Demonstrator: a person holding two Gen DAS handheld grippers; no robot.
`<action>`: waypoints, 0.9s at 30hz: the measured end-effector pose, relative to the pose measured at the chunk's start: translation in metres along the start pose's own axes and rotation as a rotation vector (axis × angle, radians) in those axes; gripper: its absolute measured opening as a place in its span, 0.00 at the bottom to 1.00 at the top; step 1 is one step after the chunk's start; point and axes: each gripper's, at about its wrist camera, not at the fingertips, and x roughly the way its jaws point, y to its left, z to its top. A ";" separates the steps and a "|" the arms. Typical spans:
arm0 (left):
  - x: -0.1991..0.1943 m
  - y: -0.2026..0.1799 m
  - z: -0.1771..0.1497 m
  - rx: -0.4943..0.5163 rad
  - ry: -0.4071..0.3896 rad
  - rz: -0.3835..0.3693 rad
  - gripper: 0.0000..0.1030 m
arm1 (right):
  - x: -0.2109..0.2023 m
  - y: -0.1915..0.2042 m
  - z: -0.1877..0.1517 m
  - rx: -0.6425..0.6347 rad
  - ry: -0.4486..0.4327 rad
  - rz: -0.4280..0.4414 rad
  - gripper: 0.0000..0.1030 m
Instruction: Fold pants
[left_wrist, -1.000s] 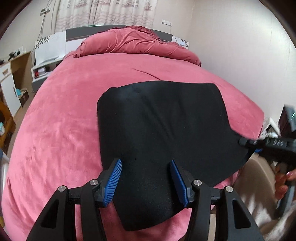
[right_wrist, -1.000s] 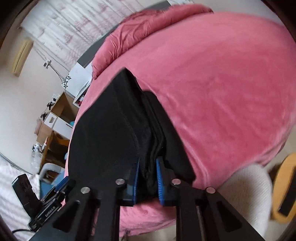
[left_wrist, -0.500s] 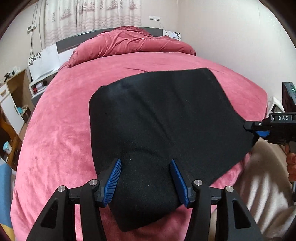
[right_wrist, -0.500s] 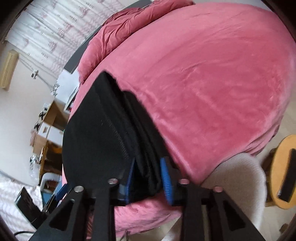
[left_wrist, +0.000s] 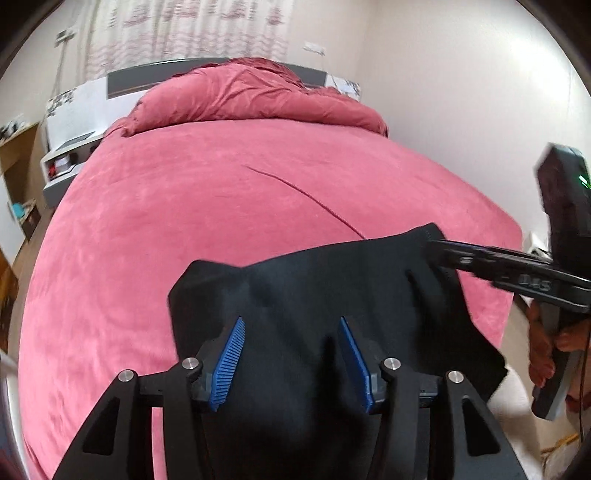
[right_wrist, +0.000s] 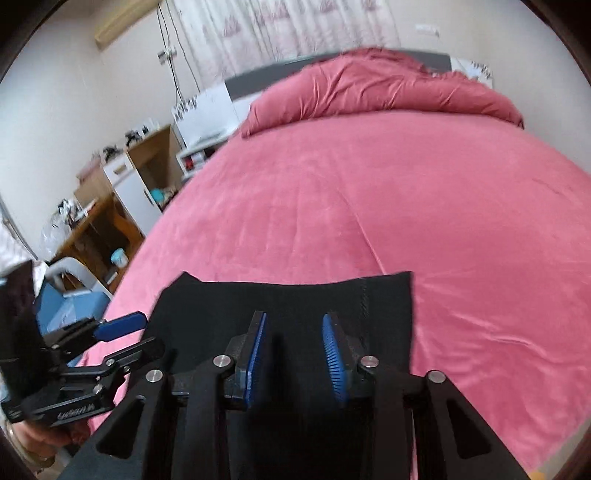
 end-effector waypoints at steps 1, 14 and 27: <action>0.007 -0.001 0.003 0.018 0.012 0.009 0.48 | 0.010 -0.002 0.001 -0.003 0.014 -0.014 0.29; 0.086 0.034 0.005 -0.074 0.063 0.005 0.49 | 0.062 -0.078 -0.027 0.213 0.013 -0.158 0.00; 0.004 0.082 -0.041 -0.444 0.038 -0.126 0.72 | -0.019 -0.080 -0.054 0.267 -0.022 -0.032 0.82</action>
